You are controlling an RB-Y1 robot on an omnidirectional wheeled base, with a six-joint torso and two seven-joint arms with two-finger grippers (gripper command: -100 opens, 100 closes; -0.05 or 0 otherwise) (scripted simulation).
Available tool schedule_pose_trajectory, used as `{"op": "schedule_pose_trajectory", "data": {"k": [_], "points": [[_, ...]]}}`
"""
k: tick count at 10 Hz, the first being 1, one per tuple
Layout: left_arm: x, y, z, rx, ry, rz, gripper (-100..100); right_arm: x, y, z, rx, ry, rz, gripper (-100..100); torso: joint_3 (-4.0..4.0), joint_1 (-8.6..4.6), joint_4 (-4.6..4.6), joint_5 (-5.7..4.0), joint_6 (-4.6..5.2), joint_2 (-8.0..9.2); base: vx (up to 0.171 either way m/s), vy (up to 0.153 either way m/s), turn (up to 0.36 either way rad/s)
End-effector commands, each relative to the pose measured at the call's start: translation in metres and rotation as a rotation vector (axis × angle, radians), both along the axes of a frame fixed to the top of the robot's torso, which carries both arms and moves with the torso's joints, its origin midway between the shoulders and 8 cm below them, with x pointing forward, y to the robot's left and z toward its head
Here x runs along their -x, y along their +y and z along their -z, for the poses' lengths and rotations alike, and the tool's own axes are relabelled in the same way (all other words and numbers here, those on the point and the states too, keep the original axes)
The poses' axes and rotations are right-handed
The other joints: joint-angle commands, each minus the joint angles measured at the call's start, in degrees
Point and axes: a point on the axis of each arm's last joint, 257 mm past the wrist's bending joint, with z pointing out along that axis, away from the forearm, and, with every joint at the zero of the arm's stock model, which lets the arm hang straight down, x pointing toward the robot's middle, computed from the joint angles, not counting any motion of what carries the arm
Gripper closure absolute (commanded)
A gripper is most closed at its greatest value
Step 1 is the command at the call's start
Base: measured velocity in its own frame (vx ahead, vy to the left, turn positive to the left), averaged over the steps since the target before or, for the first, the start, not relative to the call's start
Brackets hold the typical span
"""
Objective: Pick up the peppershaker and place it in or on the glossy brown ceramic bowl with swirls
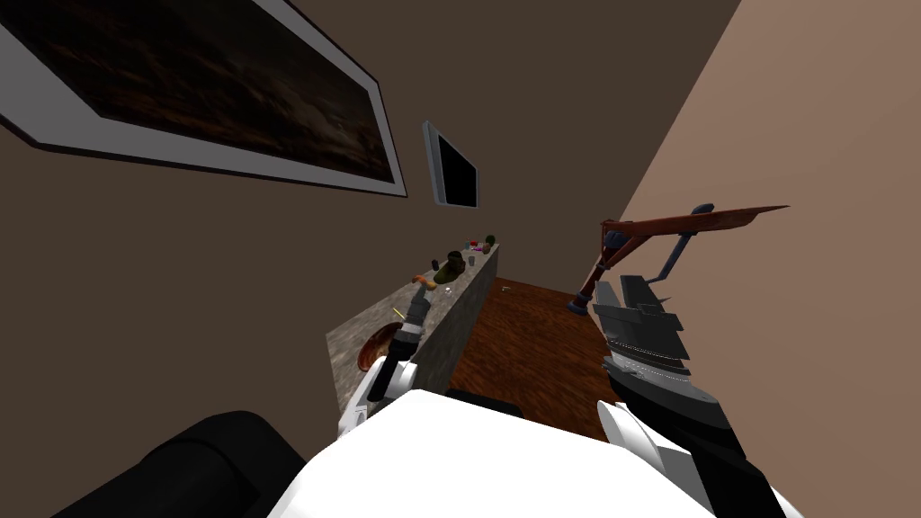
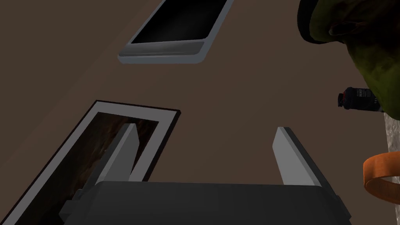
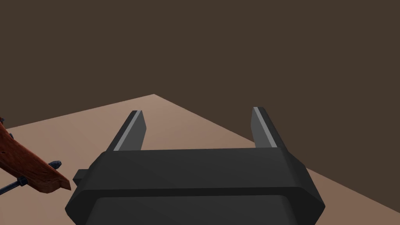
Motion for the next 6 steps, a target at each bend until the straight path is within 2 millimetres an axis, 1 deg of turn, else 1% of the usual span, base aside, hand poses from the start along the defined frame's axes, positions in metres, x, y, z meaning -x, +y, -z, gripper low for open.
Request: {"op": "schedule_pose_trajectory", "data": {"k": [1, 6], "points": [[-0.005, -0.003, 0.013, -0.039, 0.045, 0.014, -100, 0.0, 0.0, 0.0, 0.0, 0.0, 0.0, 0, 0.0, 0.0, 0.0, 0.0, 0.0, 0.0, -0.011, -0.009, 0.011], [-0.017, -0.009, 0.061, -0.185, 0.196, 0.055, -100, 0.0, 0.0, 0.0, 0.0, 0.0, 0.0, 0, -0.05, 0.01, -0.02, 0.0, 0.0, -0.08, 0.002, -0.008, -0.016]]}}
